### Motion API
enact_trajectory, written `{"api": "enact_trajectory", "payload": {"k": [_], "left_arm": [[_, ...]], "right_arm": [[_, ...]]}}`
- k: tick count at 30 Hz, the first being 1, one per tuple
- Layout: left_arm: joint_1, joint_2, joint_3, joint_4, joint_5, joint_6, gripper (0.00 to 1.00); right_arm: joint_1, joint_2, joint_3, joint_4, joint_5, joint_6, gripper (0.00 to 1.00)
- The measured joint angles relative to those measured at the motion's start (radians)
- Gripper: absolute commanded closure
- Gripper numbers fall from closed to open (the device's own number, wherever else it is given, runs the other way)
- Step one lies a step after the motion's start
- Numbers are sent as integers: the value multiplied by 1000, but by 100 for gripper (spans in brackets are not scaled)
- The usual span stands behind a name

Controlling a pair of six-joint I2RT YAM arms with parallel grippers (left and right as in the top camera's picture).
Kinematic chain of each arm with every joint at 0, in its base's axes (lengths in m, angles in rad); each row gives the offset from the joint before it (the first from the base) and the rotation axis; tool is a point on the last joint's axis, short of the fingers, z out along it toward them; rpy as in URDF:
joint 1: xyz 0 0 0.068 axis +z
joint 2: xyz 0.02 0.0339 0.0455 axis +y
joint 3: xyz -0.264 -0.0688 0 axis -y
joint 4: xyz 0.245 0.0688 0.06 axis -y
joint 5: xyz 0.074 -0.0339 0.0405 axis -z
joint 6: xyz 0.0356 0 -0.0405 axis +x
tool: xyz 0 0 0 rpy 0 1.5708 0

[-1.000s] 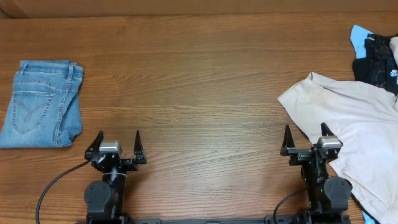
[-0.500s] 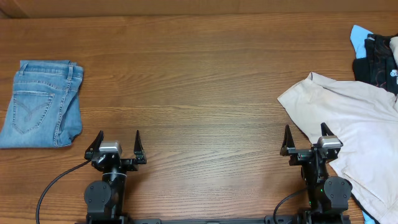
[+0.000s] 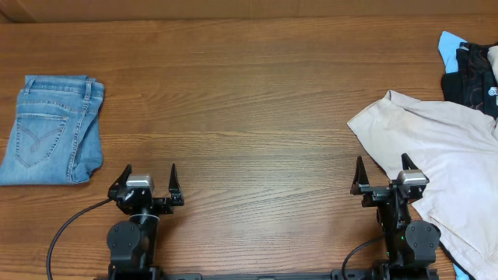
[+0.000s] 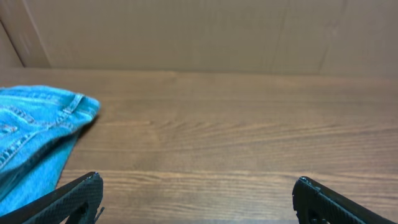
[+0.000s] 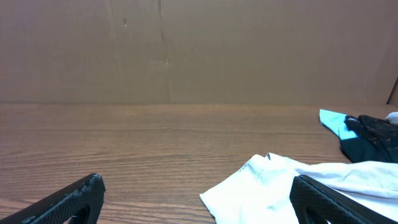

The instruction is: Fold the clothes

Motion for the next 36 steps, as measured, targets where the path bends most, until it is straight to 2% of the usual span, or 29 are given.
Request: {"api": "enact_trajectory", "payload": {"k": [36], "left_arm": [[0, 14, 0, 0, 0, 0, 0]], "right_arm": [[0, 0, 0, 0, 0, 0, 0]]}}
